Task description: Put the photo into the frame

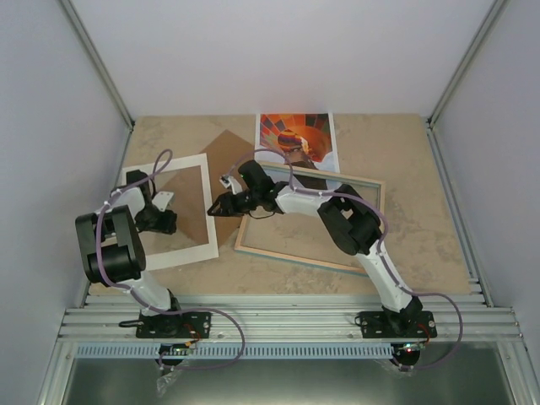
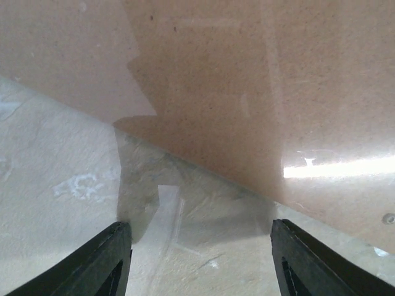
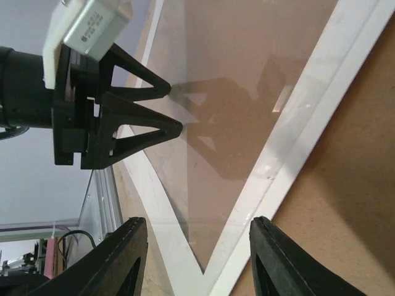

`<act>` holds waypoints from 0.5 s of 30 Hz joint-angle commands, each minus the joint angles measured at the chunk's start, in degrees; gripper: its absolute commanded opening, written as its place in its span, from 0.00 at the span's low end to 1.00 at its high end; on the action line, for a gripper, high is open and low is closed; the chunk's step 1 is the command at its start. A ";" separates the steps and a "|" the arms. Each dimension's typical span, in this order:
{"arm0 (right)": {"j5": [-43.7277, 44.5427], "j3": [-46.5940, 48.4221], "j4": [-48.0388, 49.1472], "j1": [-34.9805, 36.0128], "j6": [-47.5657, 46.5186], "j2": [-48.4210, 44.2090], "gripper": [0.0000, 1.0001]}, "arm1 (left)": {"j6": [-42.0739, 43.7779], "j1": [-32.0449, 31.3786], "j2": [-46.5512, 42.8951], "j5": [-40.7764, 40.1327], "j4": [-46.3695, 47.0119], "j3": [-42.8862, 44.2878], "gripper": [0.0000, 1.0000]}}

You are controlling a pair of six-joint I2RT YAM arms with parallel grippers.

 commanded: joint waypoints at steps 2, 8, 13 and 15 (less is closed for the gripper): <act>1.74 1.23 -0.15 1.92 1.79 1.23 0.48 | -0.94 -2.10 3.27 10.70 0.52 -1.26 0.64; 4.75 2.20 -1.53 2.86 2.72 3.34 0.55 | -2.06 -2.06 4.14 9.88 1.94 -1.65 0.63; 8.51 5.67 -6.74 2.88 4.53 6.41 0.60 | -2.41 -2.08 3.92 8.76 2.79 -2.18 0.62; 7.82 6.41 -6.13 2.88 5.70 7.63 0.60 | -2.32 -2.10 4.11 8.55 3.05 -2.27 0.61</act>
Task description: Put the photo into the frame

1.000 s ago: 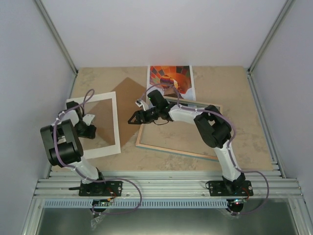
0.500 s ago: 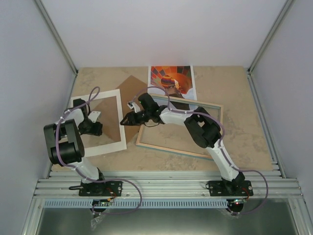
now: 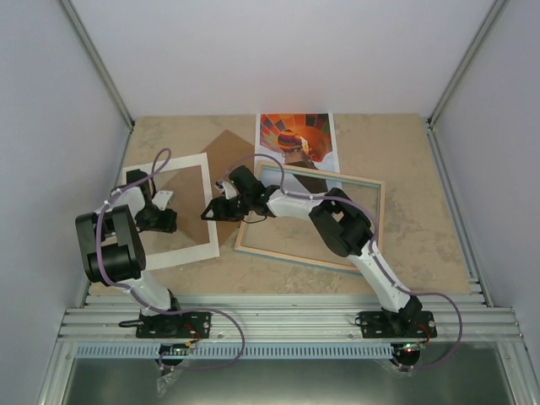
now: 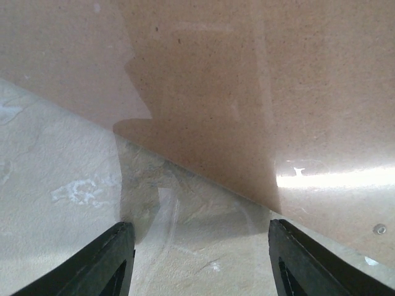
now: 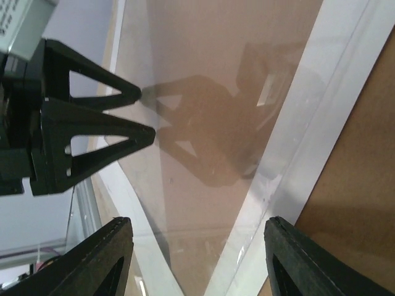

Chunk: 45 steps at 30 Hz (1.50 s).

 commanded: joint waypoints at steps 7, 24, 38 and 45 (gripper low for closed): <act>5.09 4.78 -7.11 0.15 5.99 5.96 0.61 | 0.20 -1.93 4.20 6.61 3.58 -3.50 0.59; -3.02 6.81 8.66 -0.79 16.64 7.98 0.29 | 0.57 -3.07 4.91 6.73 5.40 -5.18 0.55; -2.35 4.44 9.36 -3.48 4.82 -4.41 0.00 | -2.26 -2.98 -9.74 15.35 -6.79 10.66 0.97; -0.92 3.82 -0.34 -5.90 -12.38 -16.38 0.01 | -9.29 -2.57 -16.25 18.80 -10.08 23.33 0.99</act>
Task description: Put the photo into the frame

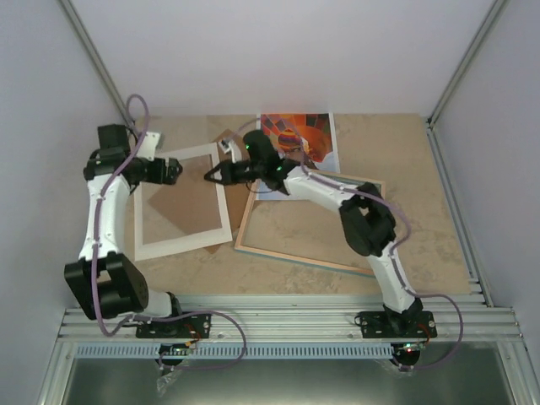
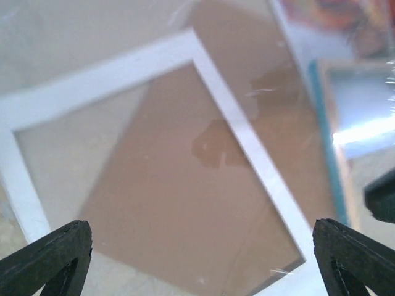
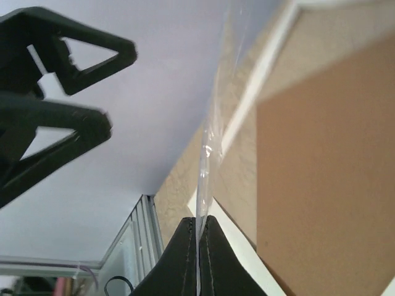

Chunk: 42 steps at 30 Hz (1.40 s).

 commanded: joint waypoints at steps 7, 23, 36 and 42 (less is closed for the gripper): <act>5.31 -2.36 -12.46 -5.16 -30.82 -21.10 0.00 | -12.73 0.38 -8.18 9.51 -1.01 8.17 0.99; 16.49 -8.11 -30.92 -22.12 -70.23 -43.15 0.00 | -14.76 0.29 -8.56 13.87 2.82 2.84 0.99; 48.47 -31.32 -27.11 -22.51 -97.98 -60.25 0.00 | -17.13 0.30 -6.47 14.45 7.45 0.41 0.99; 59.20 -52.34 -21.02 -15.96 -104.03 -69.94 0.01 | -16.98 0.30 -5.24 15.01 8.11 -0.08 0.99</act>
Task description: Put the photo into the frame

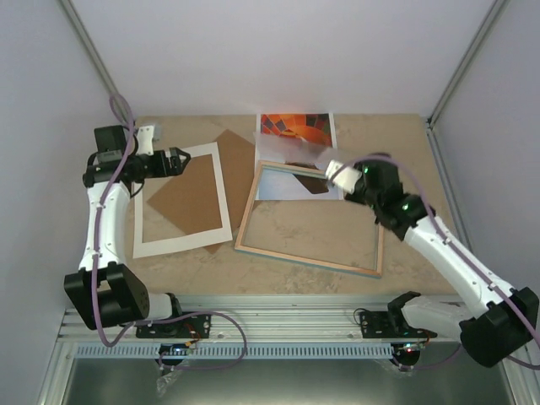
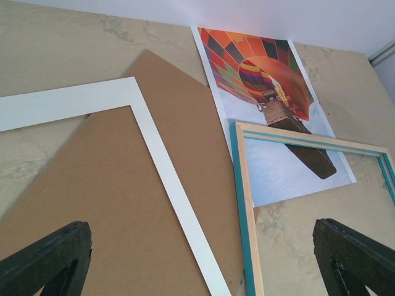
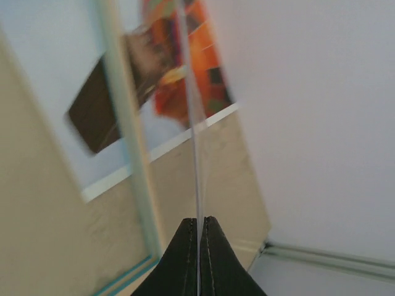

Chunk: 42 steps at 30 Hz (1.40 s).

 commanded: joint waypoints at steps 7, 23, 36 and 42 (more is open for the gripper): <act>7.13 -20.56 2.78 4.96 -3.13 -7.74 0.00 | -0.50 -0.25 2.71 1.96 2.47 -0.93 0.99; 9.79 -26.36 8.65 16.75 5.21 2.93 0.00 | -25.35 -16.98 12.19 6.27 21.32 -8.65 0.96; 11.59 -25.17 7.91 19.05 12.86 7.15 0.01 | -28.32 -24.31 24.17 1.12 21.24 -8.19 0.69; 11.36 -24.72 7.77 19.32 15.39 8.29 0.01 | -30.13 -25.15 25.70 4.62 23.69 -11.22 0.67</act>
